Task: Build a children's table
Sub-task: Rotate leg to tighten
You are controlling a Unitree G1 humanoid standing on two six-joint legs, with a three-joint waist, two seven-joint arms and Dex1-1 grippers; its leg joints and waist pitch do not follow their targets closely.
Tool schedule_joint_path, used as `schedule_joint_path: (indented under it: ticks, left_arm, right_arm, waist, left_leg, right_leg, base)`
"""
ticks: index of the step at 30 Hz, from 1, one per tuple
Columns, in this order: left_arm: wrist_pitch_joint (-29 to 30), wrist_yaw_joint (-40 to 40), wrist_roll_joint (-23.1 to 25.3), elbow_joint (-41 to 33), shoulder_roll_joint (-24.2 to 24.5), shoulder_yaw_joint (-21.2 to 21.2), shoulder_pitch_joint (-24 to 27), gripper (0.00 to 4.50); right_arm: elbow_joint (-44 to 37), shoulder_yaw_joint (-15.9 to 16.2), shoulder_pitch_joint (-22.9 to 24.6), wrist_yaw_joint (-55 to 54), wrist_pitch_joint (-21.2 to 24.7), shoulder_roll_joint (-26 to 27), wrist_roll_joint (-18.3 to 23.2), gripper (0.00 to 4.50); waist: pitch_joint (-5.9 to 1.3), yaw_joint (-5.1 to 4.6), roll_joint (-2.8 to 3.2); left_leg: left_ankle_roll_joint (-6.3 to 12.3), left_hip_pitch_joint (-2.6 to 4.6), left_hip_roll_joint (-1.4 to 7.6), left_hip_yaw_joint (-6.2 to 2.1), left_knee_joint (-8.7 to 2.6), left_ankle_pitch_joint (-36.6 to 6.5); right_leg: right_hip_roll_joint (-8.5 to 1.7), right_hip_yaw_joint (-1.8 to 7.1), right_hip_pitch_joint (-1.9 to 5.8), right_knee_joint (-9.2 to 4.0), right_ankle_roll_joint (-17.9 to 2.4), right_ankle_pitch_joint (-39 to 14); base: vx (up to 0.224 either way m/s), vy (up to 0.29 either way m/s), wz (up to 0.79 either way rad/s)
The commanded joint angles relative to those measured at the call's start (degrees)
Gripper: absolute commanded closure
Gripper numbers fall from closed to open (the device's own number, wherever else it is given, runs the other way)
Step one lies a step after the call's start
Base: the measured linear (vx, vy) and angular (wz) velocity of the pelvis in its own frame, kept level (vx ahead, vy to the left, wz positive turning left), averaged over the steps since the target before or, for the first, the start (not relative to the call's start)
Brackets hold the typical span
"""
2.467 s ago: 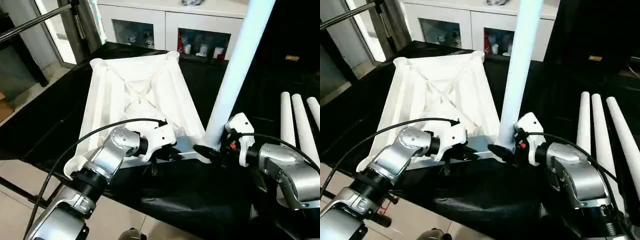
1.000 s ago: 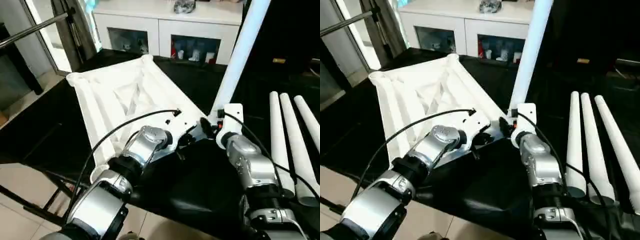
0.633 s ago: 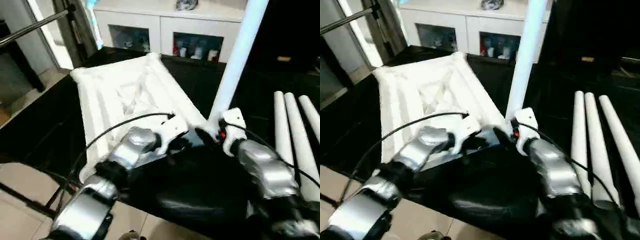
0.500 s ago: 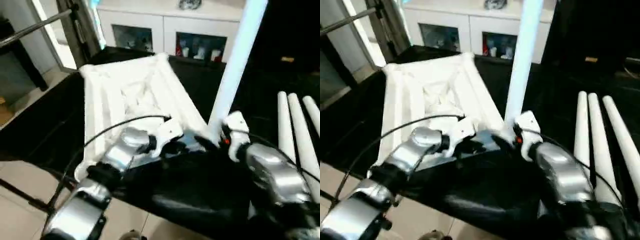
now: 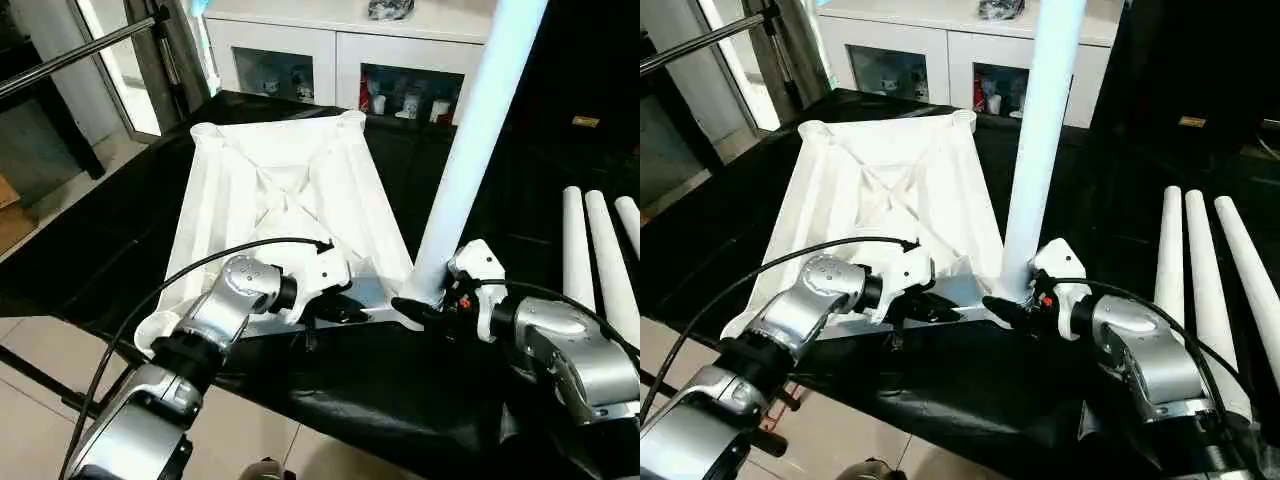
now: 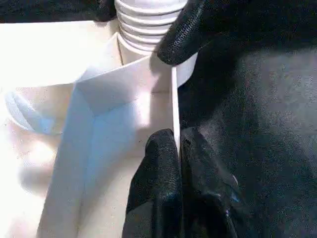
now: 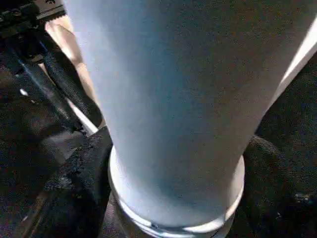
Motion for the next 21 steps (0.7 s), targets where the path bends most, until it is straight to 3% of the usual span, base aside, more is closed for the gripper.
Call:
schedule_joint_path:
  ticks: [1,10,14,15,17,19,21]
  left_arm:
    - [-1.4,-2.1,-2.3,-3.3,-0.6,0.0,-0.8,4.50]
    - [0.5,1.9,-1.7,-0.9,-2.0,1.4,-1.8,4.50]
    - [3.5,12.6,-0.3,5.8,-6.0,3.9,-5.4,4.50]
    - [4.5,17.8,0.5,9.0,-8.0,4.7,-7.3,4.50]
    - [4.8,20.9,1.0,10.7,-9.3,5.0,-8.4,4.50]
    - [5.2,25.0,1.5,12.9,-11.5,5.3,-10.0,4.50]
    - [5.5,26.3,1.7,13.6,-12.3,5.3,-10.6,4.50]
  right_arm:
    - [-1.1,0.7,0.3,0.8,0.3,0.3,1.0,1.38]
    - [0.4,-0.3,0.4,-3.2,0.5,3.7,1.2,1.71]
    - [7.7,-3.4,-2.7,-17.5,0.8,12.0,-1.0,1.72]
    - [11.7,-4.7,-4.6,-24.8,0.7,15.9,-2.2,1.72]
    - [14.1,-5.4,-5.9,-29.3,0.4,18.1,-3.0,1.72]
    - [17.4,-5.3,-8.1,-34.1,0.2,20.9,-4.3,1.72]
    - [18.3,-5.0,-8.8,-35.2,0.1,21.7,-4.8,1.72]
  waist:
    - [-4.22,-0.07,-1.04]
    - [-4.07,-0.26,-0.95]
    - [-3.98,-0.87,-0.94]
    - [-3.98,-1.24,-0.99]
    - [-3.89,-1.98,-0.95]
    - [-3.88,-2.18,-1.11]
    - [-3.92,-2.24,-1.05]
  left_leg:
    - [4.60,0.29,3.47,-1.36,-3.64,-7.7]
    - [3.92,0.34,3.42,-1.38,-3.78,-8.8]
    - [2.26,0.57,2.99,-1.34,-3.90,-9.6]
    - [1.61,0.35,2.88,-1.53,-4.05,-9.9]
    - [0.87,0.57,2.77,-1.55,-4.16,-10.7]
    - [1.33,0.34,2.59,-1.49,-4.17,-10.2]
    - [1.71,0.63,2.59,-1.43,-4.11,-10.3]
  right_leg:
    - [-5.16,3.37,3.20,-4.53,-9.4,-12.6]
    - [-5.13,3.28,3.10,-4.83,-9.0,-14.6]
    - [-5.08,3.14,2.75,-5.24,-8.4,-17.6]
    - [-5.13,2.99,3.09,-5.23,-8.3,-18.4]
    - [-5.10,2.97,3.09,-5.59,-7.8,-19.4]
    - [-5.09,3.03,3.27,-5.61,-7.5,-18.7]
    - [-5.11,3.10,3.19,-5.72,-7.3,-18.9]
  base:
    - [0.000,0.000,0.00]
    - [0.000,0.000,0.00]
    - [0.000,0.000,0.00]
    - [0.000,0.000,0.00]
    - [0.000,0.000,0.00]
    - [0.000,0.000,0.00]
    - [0.000,0.000,0.00]
